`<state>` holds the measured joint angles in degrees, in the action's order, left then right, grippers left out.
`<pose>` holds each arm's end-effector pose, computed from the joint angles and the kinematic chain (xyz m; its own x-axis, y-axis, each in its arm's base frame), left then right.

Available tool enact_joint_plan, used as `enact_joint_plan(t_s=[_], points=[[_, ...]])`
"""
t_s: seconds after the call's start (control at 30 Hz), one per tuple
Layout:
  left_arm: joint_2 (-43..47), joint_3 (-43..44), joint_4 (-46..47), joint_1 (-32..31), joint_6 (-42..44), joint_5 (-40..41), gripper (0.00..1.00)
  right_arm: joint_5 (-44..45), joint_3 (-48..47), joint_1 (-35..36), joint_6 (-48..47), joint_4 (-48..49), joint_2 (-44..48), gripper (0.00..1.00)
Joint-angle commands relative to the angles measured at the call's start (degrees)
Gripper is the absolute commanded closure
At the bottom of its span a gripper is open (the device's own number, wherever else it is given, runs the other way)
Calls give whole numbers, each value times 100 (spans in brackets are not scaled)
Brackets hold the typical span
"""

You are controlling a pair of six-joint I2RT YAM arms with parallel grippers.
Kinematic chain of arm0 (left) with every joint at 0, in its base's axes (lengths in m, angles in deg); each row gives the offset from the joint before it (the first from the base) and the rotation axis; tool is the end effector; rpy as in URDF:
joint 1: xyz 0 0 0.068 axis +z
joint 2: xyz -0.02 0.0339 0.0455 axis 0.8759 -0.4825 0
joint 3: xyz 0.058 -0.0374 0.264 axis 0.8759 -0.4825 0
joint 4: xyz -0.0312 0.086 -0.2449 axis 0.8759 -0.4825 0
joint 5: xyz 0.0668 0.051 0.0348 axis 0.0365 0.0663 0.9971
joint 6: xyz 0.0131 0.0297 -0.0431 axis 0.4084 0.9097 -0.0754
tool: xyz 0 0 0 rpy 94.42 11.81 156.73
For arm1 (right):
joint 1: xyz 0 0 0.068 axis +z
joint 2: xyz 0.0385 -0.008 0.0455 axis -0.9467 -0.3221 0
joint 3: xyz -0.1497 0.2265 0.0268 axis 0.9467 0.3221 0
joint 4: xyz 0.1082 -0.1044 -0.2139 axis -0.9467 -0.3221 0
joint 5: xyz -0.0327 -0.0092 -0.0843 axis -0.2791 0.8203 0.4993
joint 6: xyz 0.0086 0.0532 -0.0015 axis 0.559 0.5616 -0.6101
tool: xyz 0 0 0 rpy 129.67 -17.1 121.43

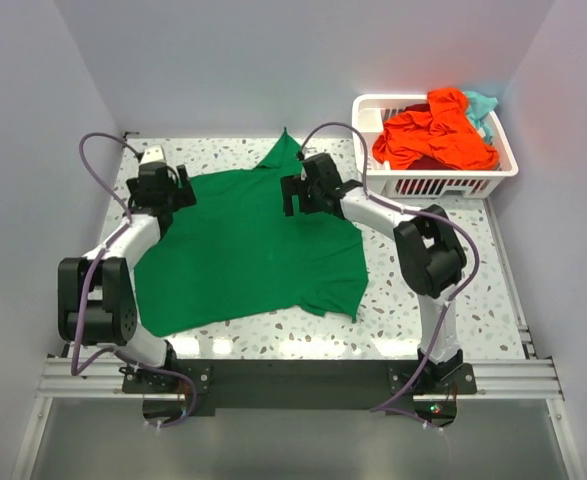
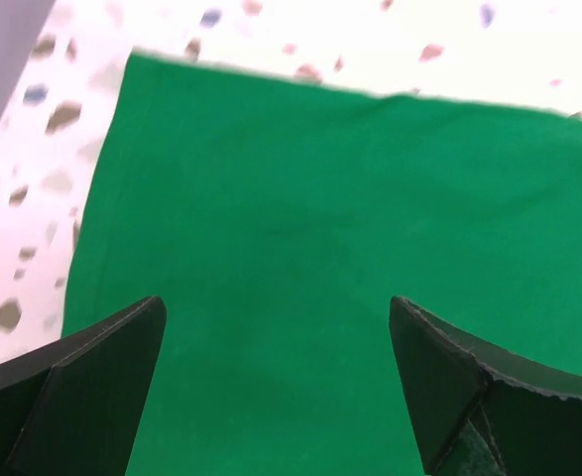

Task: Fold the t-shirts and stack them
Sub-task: Flatten the tshirt out

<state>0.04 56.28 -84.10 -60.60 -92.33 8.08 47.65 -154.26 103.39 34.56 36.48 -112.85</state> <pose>0.3444 0.0111 0.2340 -0.4655 -0.2492 -0.8493 -0.3232 0.9411 -0.0990 0.3984 0.2489 0.1998 -0.6917 -0.0845 -0.7173 -0.3143 0.9294 0.1936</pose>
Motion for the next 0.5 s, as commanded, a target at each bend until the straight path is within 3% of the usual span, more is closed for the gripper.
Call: enact_joint_plan(t_s=[0.0,0.17,0.47], points=[[-46,-336,-606,-3,-261,792,0,-101,359,174,12,153,406,2],[-142,-653,-642,58,-236,153,0,-66,685,385,56,153,547,1],[-1012,-284,-774,181,46,-420,0,268,528,394,171,-145,161,1]])
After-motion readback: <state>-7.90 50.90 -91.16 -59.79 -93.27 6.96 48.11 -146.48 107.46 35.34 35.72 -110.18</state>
